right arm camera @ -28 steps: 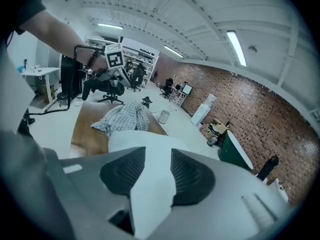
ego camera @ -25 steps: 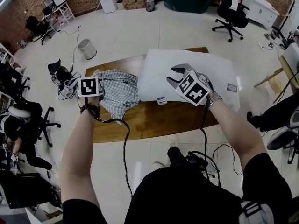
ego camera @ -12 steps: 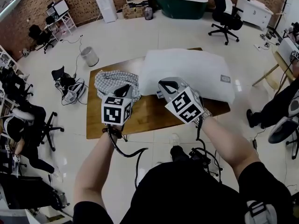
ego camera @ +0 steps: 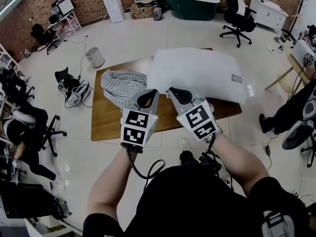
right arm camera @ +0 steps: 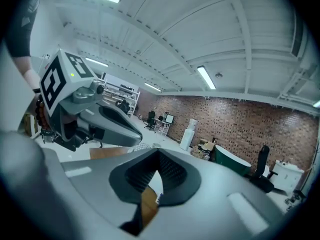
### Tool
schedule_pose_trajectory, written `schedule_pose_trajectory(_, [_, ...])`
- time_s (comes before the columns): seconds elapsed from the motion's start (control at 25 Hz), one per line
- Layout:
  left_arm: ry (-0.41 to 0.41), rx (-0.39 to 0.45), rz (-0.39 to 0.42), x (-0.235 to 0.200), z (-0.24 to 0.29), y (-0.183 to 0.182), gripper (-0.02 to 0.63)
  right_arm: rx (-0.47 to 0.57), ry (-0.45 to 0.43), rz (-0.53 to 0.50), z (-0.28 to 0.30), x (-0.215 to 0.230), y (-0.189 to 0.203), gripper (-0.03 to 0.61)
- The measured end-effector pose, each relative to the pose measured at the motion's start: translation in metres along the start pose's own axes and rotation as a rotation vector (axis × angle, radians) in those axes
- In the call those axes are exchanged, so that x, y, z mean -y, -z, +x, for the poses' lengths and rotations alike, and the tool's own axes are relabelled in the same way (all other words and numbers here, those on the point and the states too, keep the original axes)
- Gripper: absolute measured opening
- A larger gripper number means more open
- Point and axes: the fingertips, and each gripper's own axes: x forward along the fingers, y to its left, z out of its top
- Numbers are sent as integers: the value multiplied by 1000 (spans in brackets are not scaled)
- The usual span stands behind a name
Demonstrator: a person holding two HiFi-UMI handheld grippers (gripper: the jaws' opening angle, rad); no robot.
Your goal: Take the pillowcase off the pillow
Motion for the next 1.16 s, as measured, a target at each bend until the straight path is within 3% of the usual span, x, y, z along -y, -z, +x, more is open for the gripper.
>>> schedule_pose_trajectory(0.36, [40,80,2,26,-6,-20,3,26,33,29,-16,-2,-5,0])
schedule_pose_trajectory(1.16, [62,57,-24,31,8,-6,3,33,64,41,-16,3,0,0])
